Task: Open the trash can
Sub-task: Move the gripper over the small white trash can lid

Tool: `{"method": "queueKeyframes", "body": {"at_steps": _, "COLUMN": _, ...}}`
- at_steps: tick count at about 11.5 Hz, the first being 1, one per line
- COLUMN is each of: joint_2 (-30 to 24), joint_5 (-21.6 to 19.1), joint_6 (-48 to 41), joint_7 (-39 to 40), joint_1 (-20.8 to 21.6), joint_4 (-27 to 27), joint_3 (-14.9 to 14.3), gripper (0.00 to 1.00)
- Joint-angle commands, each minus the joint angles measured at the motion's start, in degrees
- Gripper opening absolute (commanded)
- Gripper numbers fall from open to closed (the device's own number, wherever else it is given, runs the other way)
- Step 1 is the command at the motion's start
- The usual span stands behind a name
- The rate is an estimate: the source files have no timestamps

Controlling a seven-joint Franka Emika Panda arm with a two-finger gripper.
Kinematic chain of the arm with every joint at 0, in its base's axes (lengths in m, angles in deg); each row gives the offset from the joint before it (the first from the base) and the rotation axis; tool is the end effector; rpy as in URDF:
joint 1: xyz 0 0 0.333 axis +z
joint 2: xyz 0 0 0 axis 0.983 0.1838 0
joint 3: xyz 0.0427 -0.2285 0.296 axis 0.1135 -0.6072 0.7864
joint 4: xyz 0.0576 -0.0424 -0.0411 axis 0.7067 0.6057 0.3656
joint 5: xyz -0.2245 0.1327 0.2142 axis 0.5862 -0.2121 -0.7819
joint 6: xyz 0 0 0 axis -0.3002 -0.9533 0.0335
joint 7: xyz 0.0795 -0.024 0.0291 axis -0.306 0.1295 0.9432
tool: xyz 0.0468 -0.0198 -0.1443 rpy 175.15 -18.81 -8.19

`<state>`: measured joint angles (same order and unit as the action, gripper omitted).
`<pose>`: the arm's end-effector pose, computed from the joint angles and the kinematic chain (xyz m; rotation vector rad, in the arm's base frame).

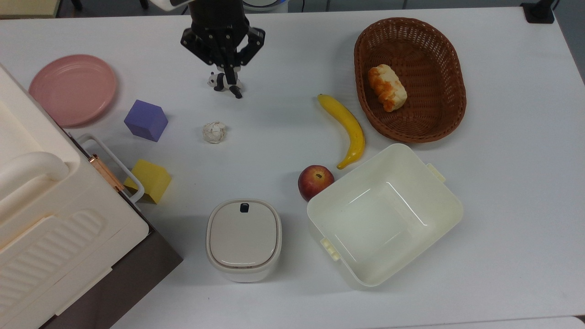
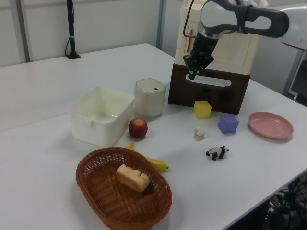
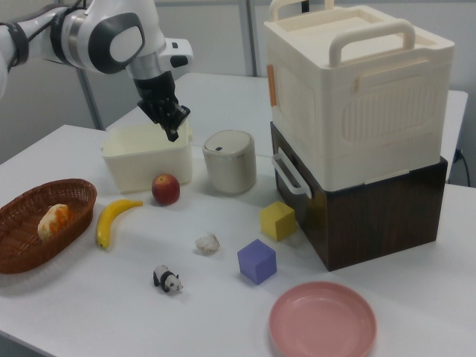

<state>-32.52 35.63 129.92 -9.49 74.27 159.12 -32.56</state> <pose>0.5712 -0.0093 0.5938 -3.0627 0.0981 -0.2995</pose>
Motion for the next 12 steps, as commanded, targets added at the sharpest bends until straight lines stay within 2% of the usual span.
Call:
{"method": "queueKeyframes", "body": {"at_steps": 1, "joint_2": 5.16, "joint_5": 0.89, "joint_6": 3.36, "joint_7": -4.02, "joint_1": 0.39, "joint_4": -4.0, "joint_3": 1.28, "gripper": 0.0}}
{"method": "queueKeyframes", "body": {"at_steps": 5, "joint_2": 13.25, "joint_5": 1.07, "joint_6": 8.72, "joint_7": -4.21, "joint_1": 0.39, "joint_4": -12.34, "joint_3": 1.19, "gripper": 0.0}}
{"method": "queueKeyframes", "body": {"at_steps": 8, "joint_2": 16.69, "joint_5": 1.6, "joint_6": 16.53, "joint_7": -4.21, "joint_1": 0.39, "joint_4": -13.5, "joint_3": 1.01, "gripper": 0.0}}
{"method": "queueKeyframes", "body": {"at_steps": 10, "joint_2": 19.15, "joint_5": 5.1, "joint_6": 21.37, "joint_7": -4.21, "joint_1": 0.57, "joint_4": -13.5, "joint_3": 1.01, "gripper": 0.0}}
{"method": "queueKeyframes", "body": {"at_steps": 12, "joint_2": 22.13, "joint_5": 6.87, "joint_6": 24.02, "joint_7": -4.21, "joint_1": 1.44, "joint_4": -14.81, "joint_3": 1.01, "gripper": 0.0}}
